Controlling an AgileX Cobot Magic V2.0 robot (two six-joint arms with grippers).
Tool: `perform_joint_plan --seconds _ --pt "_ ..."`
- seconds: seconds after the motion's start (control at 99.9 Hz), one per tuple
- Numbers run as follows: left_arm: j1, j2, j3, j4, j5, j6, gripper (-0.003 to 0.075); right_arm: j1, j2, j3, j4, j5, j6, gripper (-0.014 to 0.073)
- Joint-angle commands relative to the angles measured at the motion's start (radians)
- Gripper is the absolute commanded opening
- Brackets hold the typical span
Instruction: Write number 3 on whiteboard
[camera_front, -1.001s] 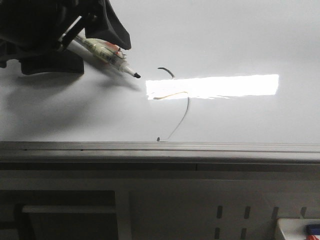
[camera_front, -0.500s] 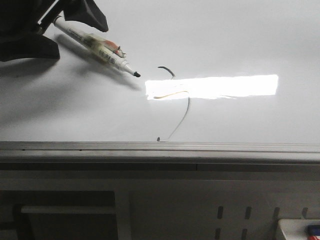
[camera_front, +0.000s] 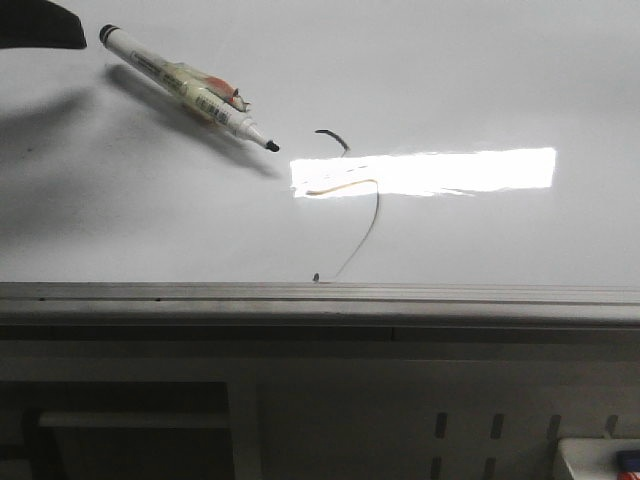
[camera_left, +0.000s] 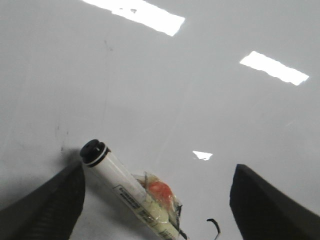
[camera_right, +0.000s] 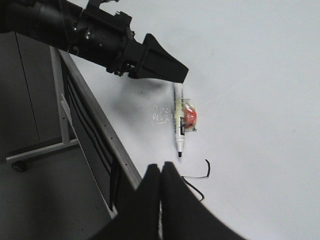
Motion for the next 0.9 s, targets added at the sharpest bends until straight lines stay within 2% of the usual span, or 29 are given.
perform_joint_plan --seconds 0.0,0.14,0.28,0.38,0.51,0.671,0.891 --pt "0.001 -0.063 -0.016 0.014 0.003 0.01 0.0547 -0.007 0.001 -0.024 0.02 -0.063 0.0 -0.0064" --pt "0.001 -0.17 0.019 0.017 0.026 0.082 0.0524 -0.007 0.0 -0.024 0.02 -0.061 0.0 -0.0064" --pt "0.001 -0.312 0.057 0.018 0.04 0.198 0.0395 -0.007 -0.009 0.002 0.012 -0.094 0.0 -0.0064" --pt "0.001 -0.435 0.092 0.021 0.048 0.284 0.0231 -0.007 -0.034 0.074 0.007 -0.187 0.0 -0.0064" --pt "0.001 -0.586 0.143 0.025 0.061 0.386 -0.002 -0.007 -0.088 0.2 0.007 -0.389 0.0 -0.0064" --pt "0.001 -0.723 0.225 0.025 0.059 0.417 -0.002 -0.007 -0.159 0.323 0.019 -0.572 0.0 -0.0064" --pt "0.001 -0.81 0.295 0.009 0.062 0.417 -0.002 -0.007 -0.186 0.342 0.019 -0.569 0.0 -0.0064"
